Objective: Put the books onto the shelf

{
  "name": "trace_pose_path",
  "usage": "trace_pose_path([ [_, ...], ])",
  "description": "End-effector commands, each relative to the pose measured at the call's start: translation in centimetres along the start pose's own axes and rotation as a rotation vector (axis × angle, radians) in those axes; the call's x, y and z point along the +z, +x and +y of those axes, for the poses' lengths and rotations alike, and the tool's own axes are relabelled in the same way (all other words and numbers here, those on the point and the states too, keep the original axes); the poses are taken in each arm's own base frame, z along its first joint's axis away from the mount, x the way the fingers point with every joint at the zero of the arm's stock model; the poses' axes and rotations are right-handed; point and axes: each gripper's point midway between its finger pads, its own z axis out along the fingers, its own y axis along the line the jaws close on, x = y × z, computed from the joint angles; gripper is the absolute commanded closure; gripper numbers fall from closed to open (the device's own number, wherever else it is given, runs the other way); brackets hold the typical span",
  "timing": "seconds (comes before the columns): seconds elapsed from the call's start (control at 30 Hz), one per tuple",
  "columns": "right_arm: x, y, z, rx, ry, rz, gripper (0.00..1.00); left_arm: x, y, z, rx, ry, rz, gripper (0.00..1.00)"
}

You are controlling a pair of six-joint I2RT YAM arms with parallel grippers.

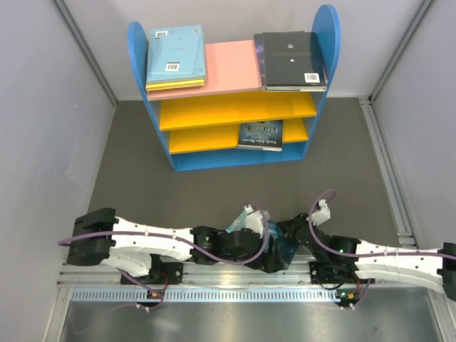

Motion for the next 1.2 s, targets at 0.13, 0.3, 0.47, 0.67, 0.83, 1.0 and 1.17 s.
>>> trace_pose_path([
  [0.13,-6.4,7.8,4.2,0.041,-0.18,0.497,1.0,-11.0,-19.1,-21.3,-0.086,0.654,-0.613,0.14],
  [0.3,-6.8,7.4,4.4,0.043,-0.187,0.496,1.0,-7.7,-19.3,-20.2,-0.085,0.601,-0.583,0.14],
  [0.47,-7.3,6.2,2.9,-0.045,-0.121,0.468,0.64,-5.1,-18.3,-16.2,-0.076,0.487,-0.546,0.15],
  [0.67,-9.4,2.2,0.2,-0.068,0.04,0.392,0.05,-5.1,-14.6,-2.4,-0.036,0.023,-0.484,0.04],
  [0.83,-10.4,0.5,-1.2,-0.037,0.088,0.356,0.0,-6.2,-12.3,5.1,-0.102,-0.069,-0.425,0.02],
  [1.0,-10.4,1.3,-2.6,-0.16,0.242,0.392,0.0,-5.5,-11.1,10.8,-0.142,-0.141,-0.381,0.02],
  [1.17,-9.8,2.4,-2.9,-0.232,0.348,0.413,0.0,-3.1,-10.3,12.2,-0.149,-0.125,-0.335,0.02],
])
